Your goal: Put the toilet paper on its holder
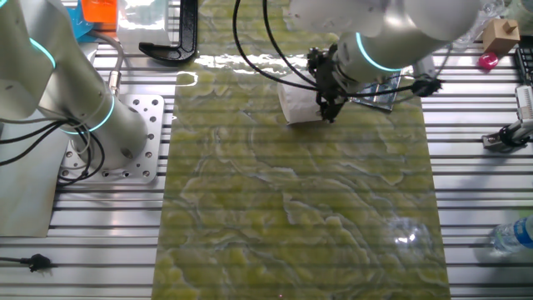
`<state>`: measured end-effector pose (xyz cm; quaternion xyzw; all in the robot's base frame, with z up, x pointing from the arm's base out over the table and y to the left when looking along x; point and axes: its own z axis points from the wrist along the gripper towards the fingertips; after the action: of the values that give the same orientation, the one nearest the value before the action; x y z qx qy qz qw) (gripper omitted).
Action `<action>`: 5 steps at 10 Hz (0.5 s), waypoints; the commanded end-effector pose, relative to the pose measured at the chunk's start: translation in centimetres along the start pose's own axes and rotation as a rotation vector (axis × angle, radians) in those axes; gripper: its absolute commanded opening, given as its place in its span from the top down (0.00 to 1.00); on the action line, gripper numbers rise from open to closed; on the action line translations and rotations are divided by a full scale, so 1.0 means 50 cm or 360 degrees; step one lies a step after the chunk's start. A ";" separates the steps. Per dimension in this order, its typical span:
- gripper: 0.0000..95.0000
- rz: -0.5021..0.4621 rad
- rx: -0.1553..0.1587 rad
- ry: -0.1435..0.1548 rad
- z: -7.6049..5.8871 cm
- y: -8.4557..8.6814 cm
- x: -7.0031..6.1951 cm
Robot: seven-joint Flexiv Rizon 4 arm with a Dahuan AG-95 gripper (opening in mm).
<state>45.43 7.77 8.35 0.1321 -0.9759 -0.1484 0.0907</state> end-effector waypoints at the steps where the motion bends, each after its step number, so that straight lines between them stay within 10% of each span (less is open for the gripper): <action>1: 0.00 -0.0004 0.0002 -0.0011 0.000 0.003 0.008; 5: 0.00 0.0045 0.0129 -0.0092 0.006 0.004 0.020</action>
<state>44.45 7.81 8.25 0.1204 -0.9835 -0.1204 0.0603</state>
